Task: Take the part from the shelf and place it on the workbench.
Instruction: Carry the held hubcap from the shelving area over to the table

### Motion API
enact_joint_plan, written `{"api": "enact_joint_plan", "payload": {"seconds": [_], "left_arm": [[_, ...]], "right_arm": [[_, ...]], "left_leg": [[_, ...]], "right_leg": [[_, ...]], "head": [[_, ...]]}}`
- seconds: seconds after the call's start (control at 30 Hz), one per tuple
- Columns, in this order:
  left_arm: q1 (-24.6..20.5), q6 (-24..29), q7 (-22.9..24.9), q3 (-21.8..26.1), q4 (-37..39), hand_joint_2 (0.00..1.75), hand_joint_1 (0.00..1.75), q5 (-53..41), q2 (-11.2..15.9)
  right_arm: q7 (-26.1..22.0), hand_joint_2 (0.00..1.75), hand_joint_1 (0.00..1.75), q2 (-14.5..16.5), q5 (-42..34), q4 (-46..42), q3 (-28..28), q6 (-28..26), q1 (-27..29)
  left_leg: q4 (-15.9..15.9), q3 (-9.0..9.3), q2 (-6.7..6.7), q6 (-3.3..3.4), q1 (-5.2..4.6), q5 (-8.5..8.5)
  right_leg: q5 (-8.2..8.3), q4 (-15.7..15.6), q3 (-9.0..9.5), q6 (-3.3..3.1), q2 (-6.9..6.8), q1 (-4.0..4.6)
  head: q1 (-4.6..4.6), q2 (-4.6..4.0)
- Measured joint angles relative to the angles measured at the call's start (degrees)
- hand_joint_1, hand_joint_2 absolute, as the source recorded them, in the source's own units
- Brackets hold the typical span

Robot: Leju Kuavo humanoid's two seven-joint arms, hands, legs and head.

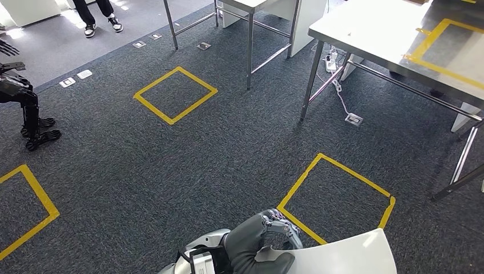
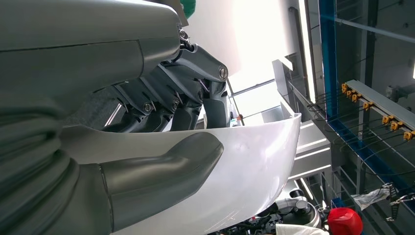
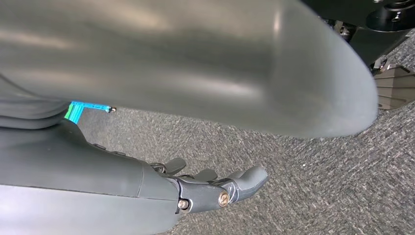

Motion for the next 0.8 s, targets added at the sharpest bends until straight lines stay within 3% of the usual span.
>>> {"api": "enact_joint_plan", "payload": {"seconds": [0.8], "left_arm": [[0.00, 0.05, 0.04, 0.00, 0.01, 1.75, 1.75, 0.02, 0.00]], "right_arm": [[0.00, 0.00, 0.00, 0.00, 0.01, 0.00, 0.00, 0.00, 0.00]], "left_leg": [[0.00, 0.00, 0.00, 0.00, 0.00, 0.00]], "right_leg": [[0.00, 0.00, 0.00, 0.00, 0.00, 0.00]], "head": [[0.00, 0.00]]}}
